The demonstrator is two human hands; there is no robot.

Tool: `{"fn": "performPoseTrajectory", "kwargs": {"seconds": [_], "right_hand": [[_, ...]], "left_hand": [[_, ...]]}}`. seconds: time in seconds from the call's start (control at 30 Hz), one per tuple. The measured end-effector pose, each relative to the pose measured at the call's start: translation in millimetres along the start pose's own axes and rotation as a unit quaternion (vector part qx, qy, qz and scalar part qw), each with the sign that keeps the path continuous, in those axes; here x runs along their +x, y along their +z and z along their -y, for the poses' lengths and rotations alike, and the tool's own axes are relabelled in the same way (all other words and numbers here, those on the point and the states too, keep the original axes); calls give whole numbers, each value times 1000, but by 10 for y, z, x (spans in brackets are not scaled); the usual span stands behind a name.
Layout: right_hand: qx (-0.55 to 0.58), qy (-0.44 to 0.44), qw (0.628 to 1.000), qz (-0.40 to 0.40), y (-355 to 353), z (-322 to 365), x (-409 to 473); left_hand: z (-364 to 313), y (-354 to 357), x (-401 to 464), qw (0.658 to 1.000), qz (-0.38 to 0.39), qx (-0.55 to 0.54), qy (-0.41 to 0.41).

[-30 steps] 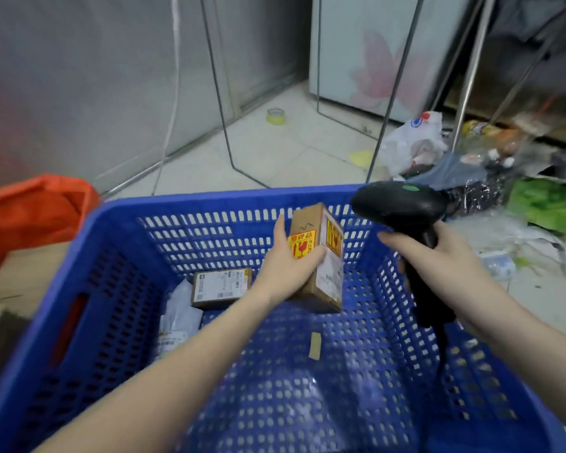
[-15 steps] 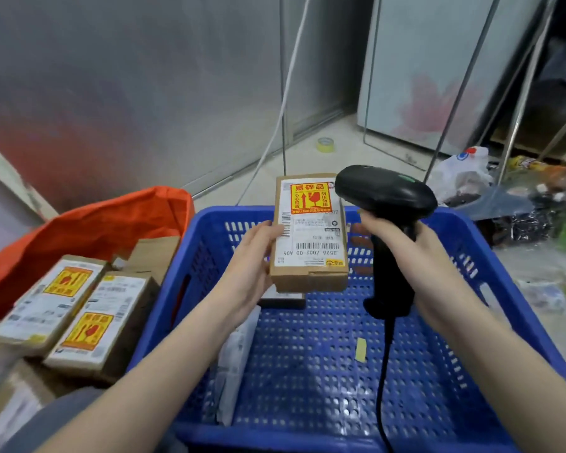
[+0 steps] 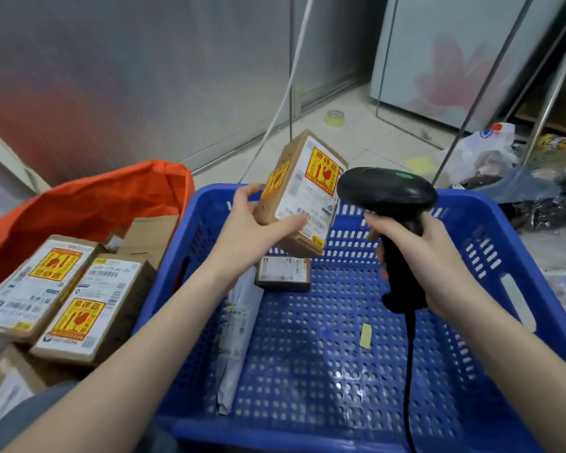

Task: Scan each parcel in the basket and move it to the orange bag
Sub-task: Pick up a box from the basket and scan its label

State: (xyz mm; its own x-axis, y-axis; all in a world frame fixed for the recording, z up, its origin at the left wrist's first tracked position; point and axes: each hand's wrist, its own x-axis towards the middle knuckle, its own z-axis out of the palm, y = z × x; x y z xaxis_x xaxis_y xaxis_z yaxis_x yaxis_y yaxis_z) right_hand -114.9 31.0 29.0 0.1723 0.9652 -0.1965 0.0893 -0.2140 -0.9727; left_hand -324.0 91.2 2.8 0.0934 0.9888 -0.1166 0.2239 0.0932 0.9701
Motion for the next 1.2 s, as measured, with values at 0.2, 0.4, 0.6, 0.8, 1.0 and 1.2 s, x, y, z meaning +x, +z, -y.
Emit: {"fn": "performPoseTrajectory", "kwargs": {"seconds": [0.2,0.4,0.6,0.8,1.0,1.2], "right_hand": [[-22,-45,998,40,56,31,-13],[-64,-30,997,33,97,28,-18],[-81,-25,995,50,108,29,-39],[-83,-31,995,49,101,33,-47],[-71,-32,996,45,76,67,-59],[-71,-31,996,41,52,68,-51]], "left_hand": [[53,-59,28,995,-76,52,32],[49,-69,-24,993,-86,68,45],[28,-73,-38,993,-84,66,40],[4,-91,-31,993,-87,66,39],[58,-147,18,991,-101,72,40],[99,-169,68,991,-105,74,36]]}}
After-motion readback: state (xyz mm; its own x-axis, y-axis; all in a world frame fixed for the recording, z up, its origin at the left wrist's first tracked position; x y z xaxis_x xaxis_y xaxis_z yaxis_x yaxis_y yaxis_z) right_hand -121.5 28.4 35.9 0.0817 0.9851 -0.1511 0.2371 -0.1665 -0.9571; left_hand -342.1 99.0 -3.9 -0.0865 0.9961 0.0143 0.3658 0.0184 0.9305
